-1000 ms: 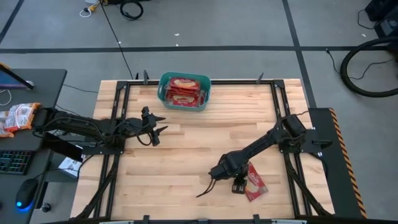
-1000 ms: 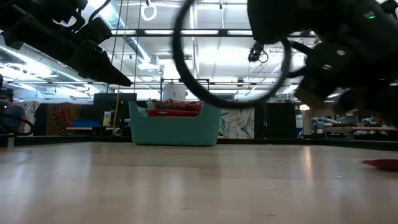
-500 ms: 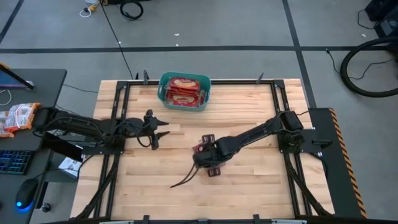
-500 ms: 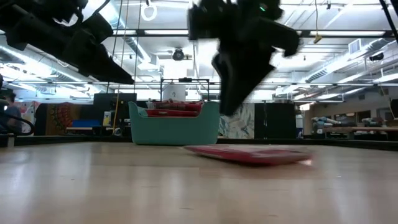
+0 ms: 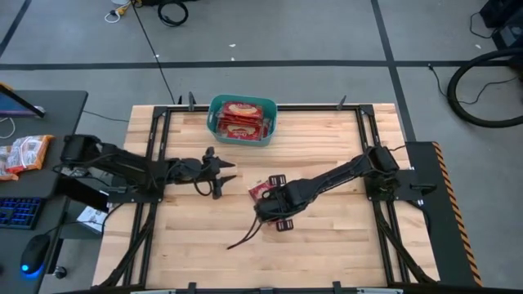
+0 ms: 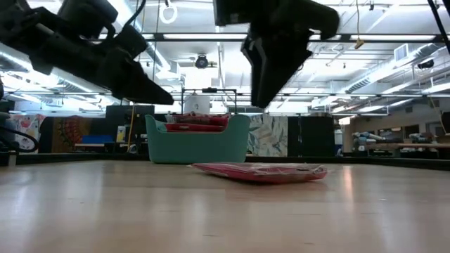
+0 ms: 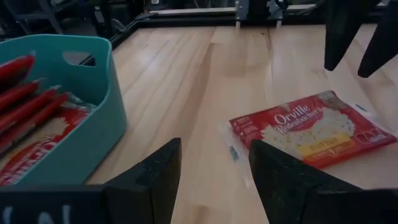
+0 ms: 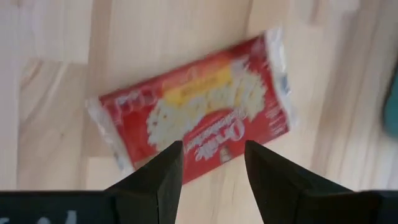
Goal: Sort popcorn bags into baskets
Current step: Put the red popcorn bag into the green bin
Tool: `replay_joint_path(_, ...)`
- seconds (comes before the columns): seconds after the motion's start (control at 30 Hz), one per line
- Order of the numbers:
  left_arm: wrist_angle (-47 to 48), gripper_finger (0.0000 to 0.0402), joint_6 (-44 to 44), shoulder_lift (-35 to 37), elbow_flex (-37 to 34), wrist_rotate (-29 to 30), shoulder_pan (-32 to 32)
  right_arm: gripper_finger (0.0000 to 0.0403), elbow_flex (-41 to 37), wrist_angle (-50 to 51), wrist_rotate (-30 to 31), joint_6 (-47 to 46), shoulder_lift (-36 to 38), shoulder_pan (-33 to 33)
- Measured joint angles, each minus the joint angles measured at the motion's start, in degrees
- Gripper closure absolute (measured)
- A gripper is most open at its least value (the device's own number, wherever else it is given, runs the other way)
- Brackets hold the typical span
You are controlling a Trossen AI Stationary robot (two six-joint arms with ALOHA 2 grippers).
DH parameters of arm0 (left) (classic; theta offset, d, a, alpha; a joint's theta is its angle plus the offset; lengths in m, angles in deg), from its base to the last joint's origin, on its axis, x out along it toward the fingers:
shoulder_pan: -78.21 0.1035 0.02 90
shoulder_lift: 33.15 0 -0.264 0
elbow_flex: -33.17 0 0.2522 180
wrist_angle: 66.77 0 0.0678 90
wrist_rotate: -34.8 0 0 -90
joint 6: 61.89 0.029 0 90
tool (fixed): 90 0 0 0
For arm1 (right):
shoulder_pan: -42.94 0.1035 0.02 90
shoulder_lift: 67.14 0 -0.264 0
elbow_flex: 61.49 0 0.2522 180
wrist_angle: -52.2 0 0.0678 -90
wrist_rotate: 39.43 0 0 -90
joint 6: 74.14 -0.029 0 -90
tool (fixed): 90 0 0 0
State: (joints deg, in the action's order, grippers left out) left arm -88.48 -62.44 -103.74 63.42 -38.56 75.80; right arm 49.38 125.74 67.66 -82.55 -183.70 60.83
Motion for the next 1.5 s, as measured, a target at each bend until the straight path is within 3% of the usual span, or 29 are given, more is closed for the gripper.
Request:
replay_joint_path(0.2,-8.11,0.0208,-0.54,-7.38,0.24,-3.03,0.00,0.0226,-4.87,0.45,-0.56,-2.76,-0.05,1.30)
replay_joint_path(0.63,-3.45,0.0208,-1.73,-23.40,12.16,-7.70,0.00,0.0226,-16.35,-5.92,-0.48,-6.00,3.61,3.72)
replay_joint_path(1.0,-2.75,0.0208,-0.56,-34.08,18.08,-13.35,0.39,0.0227,-24.77,-13.87,5.55,-4.58,7.40,6.30)
replay_joint_path(1.3,-1.53,0.0208,-0.69,-37.14,18.78,-14.66,0.71,0.0227,-24.80,-15.60,7.71,-3.15,8.80,7.34)
replay_joint_path(1.5,-1.01,0.0208,-0.74,-37.16,18.71,-14.58,0.70,0.0228,-26.39,-16.73,12.69,-2.02,8.56,10.91)
